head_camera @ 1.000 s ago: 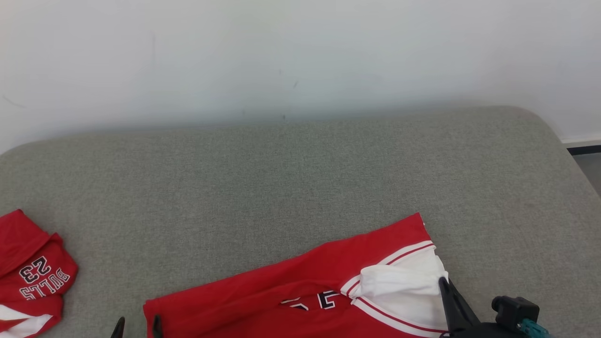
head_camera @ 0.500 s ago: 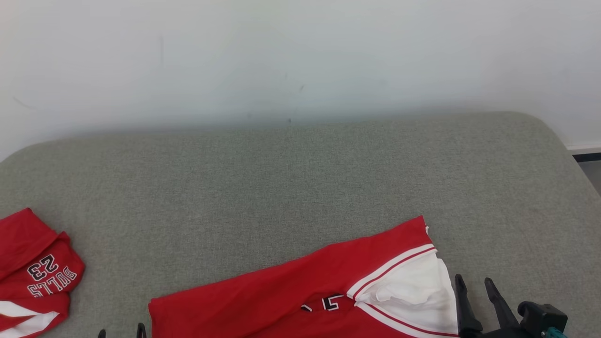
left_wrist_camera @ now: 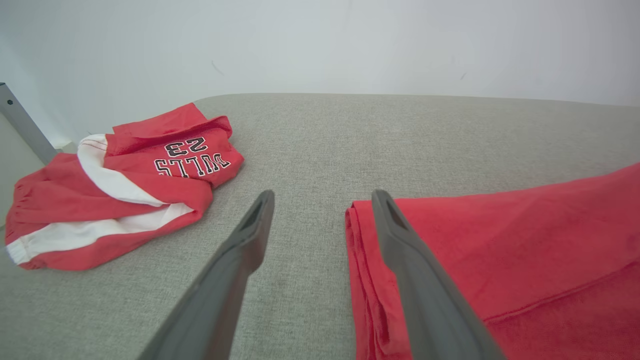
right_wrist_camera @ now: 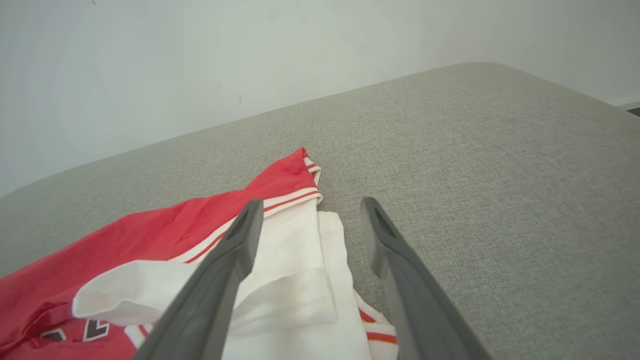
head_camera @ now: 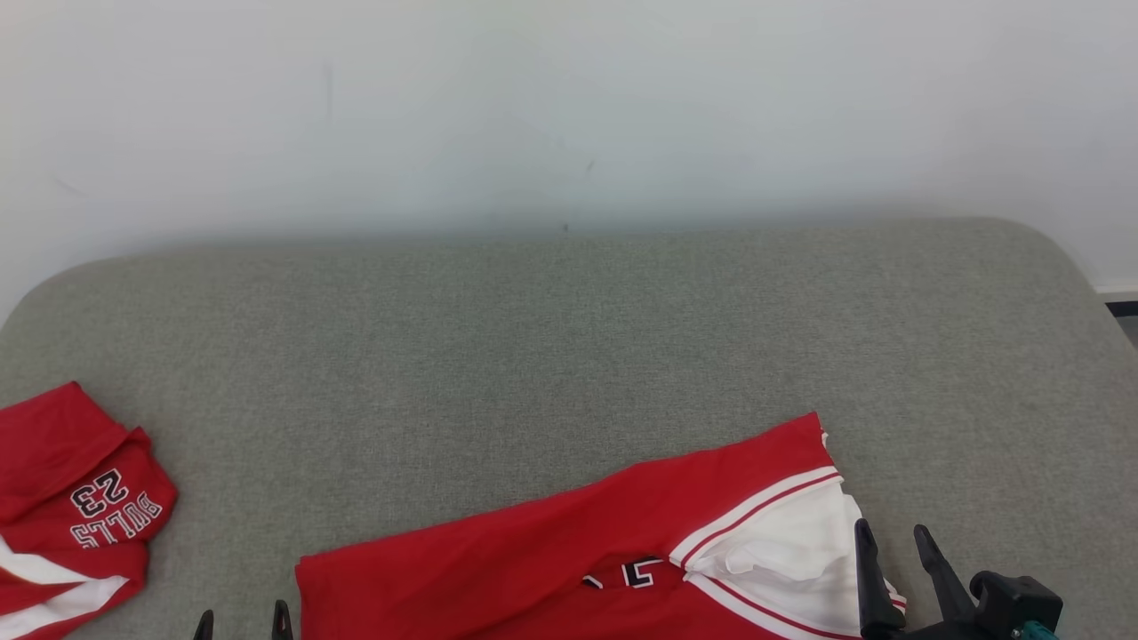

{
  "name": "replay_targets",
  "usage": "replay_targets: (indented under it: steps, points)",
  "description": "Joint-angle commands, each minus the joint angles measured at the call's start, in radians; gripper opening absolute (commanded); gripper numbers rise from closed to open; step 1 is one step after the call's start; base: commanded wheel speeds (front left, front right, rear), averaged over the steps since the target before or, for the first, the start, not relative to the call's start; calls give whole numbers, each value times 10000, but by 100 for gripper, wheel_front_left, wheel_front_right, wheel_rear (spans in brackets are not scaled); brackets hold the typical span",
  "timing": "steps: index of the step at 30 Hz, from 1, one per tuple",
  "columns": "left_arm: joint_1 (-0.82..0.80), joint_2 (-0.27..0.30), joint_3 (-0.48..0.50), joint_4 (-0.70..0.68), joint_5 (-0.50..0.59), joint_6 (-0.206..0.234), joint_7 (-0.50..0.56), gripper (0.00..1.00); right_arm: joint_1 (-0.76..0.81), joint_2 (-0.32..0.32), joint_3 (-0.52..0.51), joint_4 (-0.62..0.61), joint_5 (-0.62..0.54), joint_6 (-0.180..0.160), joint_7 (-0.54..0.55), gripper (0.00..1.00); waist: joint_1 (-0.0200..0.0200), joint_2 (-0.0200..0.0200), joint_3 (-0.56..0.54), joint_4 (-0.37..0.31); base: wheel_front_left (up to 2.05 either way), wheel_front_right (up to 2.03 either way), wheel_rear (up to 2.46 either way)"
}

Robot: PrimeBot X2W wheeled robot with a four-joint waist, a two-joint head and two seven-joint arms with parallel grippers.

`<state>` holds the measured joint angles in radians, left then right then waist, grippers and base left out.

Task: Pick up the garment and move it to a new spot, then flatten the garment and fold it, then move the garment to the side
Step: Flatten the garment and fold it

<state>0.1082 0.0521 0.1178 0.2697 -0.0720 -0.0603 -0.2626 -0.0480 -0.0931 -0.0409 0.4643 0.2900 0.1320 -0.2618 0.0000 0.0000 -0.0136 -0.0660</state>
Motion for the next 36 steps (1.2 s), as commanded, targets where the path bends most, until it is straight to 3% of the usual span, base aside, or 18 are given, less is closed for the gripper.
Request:
replay_targets:
  steps: [1,10,19,28,36]
  points:
    - [74,-21,-75,-73,-118,67,-30,100,-104,13,-36,62,-136,-29,-38,100,0,0,76,101,0,0,0]
    - [-123,-20,-419,57,-105,25,-30,100,-1030,-150,-126,940,-544,-29,-40,100,0,0,399,433,0,0,0]
    - [-377,-20,-636,240,-128,-9,-30,100,-2141,-352,-272,2976,-842,-29,233,100,0,0,612,710,0,0,0]
    - [-338,-20,-614,257,-132,-38,-30,100,-2332,-426,10,4568,23,-29,694,100,0,0,546,799,0,0,0]
    - [-402,-21,-702,125,-193,5,-30,100,-2162,-206,1185,4968,1130,-3,1523,100,0,0,577,835,0,0,0]
